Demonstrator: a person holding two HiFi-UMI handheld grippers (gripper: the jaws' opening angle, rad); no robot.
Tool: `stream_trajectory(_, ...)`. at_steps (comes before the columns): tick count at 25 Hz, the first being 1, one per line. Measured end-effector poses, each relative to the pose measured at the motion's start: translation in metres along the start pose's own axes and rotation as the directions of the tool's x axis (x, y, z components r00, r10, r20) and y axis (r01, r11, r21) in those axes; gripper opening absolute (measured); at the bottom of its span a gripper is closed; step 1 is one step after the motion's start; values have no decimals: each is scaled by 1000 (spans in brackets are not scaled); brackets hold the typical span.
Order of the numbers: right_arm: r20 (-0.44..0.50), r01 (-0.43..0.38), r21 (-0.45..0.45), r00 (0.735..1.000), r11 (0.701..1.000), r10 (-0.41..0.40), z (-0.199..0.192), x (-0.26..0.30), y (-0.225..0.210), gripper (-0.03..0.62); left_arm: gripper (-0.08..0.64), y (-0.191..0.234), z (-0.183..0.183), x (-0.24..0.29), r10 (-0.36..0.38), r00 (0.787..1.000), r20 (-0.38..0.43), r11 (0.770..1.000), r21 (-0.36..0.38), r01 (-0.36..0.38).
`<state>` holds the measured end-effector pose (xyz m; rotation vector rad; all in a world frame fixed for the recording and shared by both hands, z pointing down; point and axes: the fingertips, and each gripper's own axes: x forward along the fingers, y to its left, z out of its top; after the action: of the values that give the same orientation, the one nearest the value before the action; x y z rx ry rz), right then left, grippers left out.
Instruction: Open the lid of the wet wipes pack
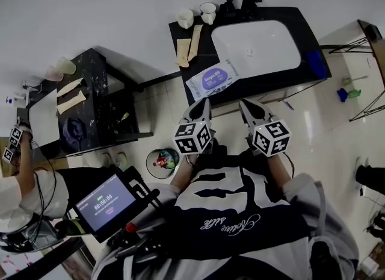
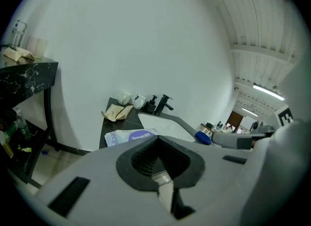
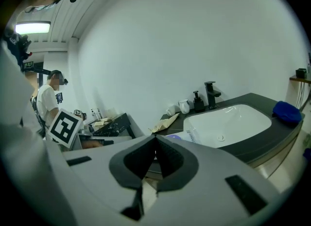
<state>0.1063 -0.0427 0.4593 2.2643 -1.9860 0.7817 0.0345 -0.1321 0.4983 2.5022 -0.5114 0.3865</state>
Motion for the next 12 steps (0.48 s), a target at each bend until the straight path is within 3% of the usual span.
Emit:
stream_trajectory(7,-41,-9,-15,999,1000,8,6,12,-12,-2,-2,21,-16,23,38,998,-44,994,-96,-42)
stream_trajectory(12,-90,-84,-46,993,995,80,9,36,-19,-2,-2,30,-25,34,92,994,-60,987,-126,-99)
